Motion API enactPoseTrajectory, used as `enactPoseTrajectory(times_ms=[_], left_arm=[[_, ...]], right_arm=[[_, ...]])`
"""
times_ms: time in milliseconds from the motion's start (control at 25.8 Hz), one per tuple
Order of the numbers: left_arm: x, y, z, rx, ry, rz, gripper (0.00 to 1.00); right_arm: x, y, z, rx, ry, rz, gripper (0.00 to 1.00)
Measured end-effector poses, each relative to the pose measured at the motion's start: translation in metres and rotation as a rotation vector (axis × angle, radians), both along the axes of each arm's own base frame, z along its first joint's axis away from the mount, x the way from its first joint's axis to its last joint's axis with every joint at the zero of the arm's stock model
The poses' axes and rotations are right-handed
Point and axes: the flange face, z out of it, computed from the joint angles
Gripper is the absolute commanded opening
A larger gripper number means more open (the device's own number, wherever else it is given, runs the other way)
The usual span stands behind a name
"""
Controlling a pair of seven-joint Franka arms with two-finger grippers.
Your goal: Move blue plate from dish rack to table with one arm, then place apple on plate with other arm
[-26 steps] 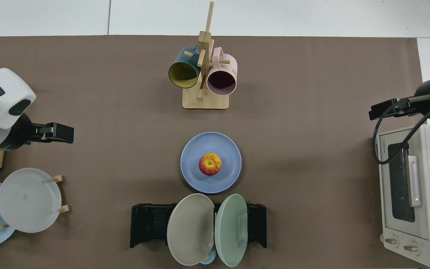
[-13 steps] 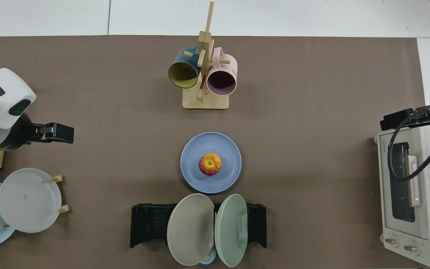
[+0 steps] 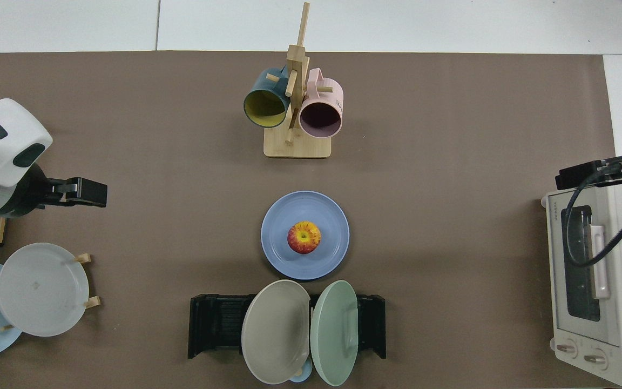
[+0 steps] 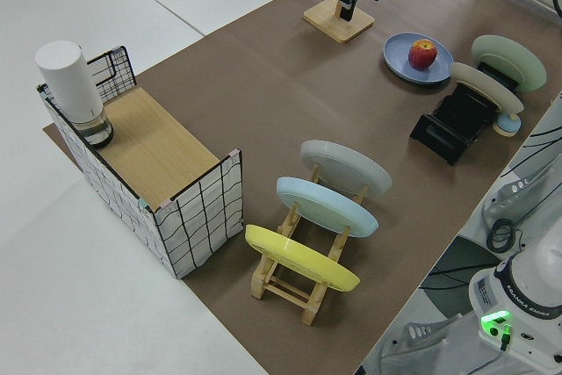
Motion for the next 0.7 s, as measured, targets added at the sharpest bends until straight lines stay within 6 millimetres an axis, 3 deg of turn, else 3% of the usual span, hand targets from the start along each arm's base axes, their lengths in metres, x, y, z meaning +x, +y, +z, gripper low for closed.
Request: enactPoseTrajectory(times_ms=[698], left_arm=[[-0.0001,-0.0012,0.0000,0.000,0.000,-0.002,1.00]], right_arm=[[0.0001,0.0018,-0.0002,0.046,0.001,-0.072,1.00]])
